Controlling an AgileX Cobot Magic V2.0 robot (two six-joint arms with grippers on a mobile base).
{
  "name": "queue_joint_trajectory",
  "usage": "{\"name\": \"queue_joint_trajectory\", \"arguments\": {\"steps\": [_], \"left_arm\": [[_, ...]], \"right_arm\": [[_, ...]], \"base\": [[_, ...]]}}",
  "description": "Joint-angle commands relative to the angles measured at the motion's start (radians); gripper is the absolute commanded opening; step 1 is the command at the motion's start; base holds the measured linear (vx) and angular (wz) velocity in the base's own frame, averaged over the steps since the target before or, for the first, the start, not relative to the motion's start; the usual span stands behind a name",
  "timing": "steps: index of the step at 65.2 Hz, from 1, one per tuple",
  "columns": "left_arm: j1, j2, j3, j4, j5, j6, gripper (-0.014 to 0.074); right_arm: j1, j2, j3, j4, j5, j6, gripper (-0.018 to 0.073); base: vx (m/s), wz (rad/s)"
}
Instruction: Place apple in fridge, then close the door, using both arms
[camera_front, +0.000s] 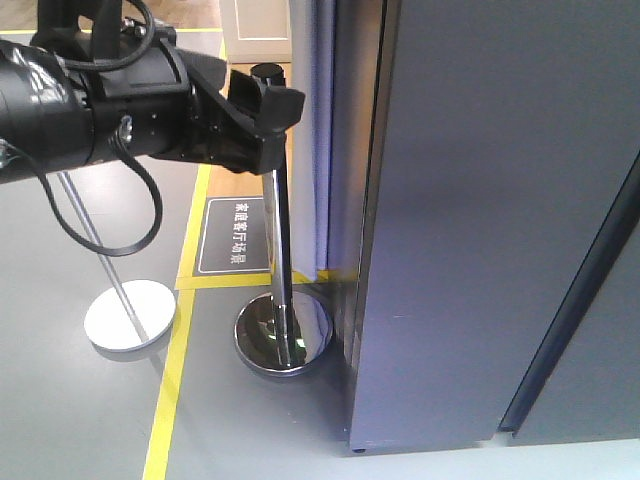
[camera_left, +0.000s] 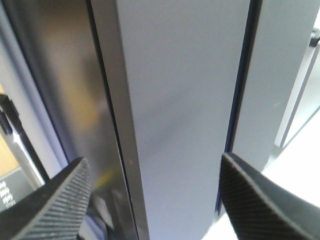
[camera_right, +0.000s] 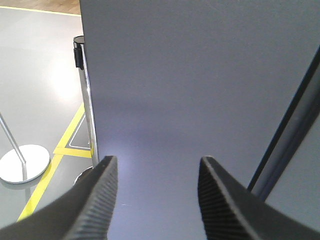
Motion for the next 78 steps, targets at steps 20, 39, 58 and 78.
{"name": "queue_joint_trajectory", "arguments": {"steps": [20,39,58,78], "left_arm": [[0.001,-0.026,-0.025,-0.002,-0.089,-0.006,-0.0008],[0.098,-0.217,0.088,0.074,-0.094,-0.061,-0.0007],[0.259,-0.601,0.564,0.154,-0.232,-0.165,-0.0007],[0.309,-0.874,0.801,0.163,-0.229,-0.165,-0.0007]], "right_arm": [[-0.001,-0.007,-0.027,0.032,-0.073,0.002,-0.0014],[-0.001,-0.110,-0.027,0.012,-0.060,0.001,-0.0008],[0.000,-0.280,0.224,0.013,-0.119,0.026,-0.0008],[0.029,-0.368,0.445,0.003,-0.187,0.020,-0.0008]], "base": [[0.00,0.00],[0.00,0.00],[0.00,0.00],[0.00,0.00]]}}
